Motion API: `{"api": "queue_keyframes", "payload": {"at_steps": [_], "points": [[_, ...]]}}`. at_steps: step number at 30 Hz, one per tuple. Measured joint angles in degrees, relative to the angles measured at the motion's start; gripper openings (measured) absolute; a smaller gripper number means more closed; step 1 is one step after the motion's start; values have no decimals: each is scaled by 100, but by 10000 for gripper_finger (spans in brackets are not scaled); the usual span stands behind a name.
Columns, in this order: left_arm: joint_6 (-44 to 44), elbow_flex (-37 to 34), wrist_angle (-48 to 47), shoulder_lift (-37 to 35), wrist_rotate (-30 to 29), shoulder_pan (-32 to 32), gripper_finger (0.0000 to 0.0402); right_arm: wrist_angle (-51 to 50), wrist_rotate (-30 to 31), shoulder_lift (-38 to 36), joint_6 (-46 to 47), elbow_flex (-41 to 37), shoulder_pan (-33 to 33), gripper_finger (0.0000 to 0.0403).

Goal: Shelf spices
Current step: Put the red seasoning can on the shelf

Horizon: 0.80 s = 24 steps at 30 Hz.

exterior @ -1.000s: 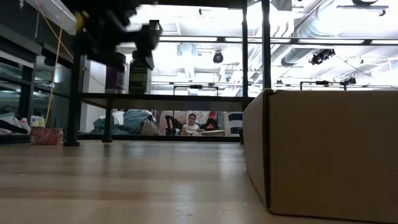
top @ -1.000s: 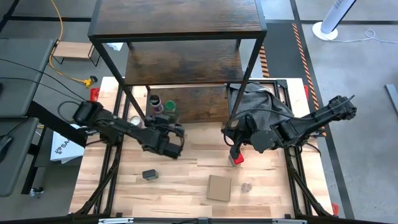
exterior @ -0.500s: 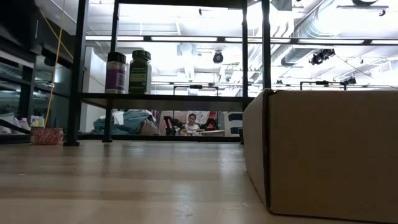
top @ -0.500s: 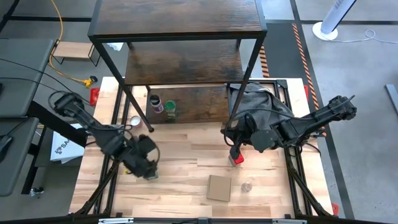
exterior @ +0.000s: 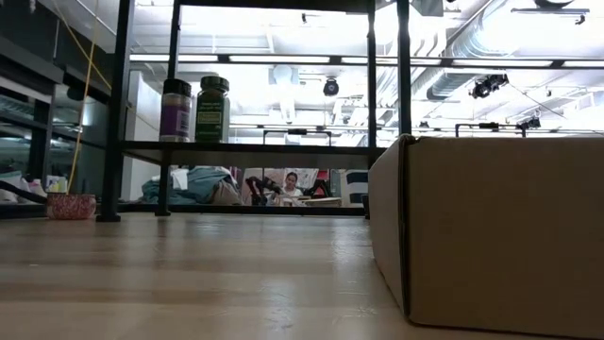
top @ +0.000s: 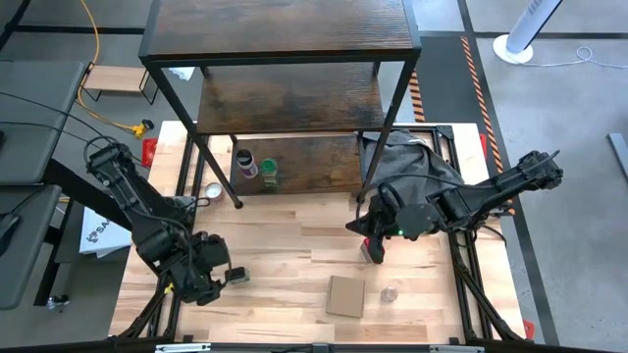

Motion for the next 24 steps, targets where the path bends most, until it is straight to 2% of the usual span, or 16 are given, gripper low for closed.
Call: {"api": "queue_keyframes", "payload": {"at_steps": [3, 10, 16, 24], "points": [[319, 0, 0, 0, -194, -86, 364, 0, -315, 0, 505, 0, 29, 0], [799, 0, 23, 0, -173, -130, 364, -71, -392, 18, 1215, 0, 464, 0], [806, 0, 418, 0, -470, -129, 364, -567, -386, 37, 1855, 0, 773, 0], [702, 0, 543, 0, -559, -121, 364, -1021, -386, 39, 2187, -1, 1168, 0]]}}
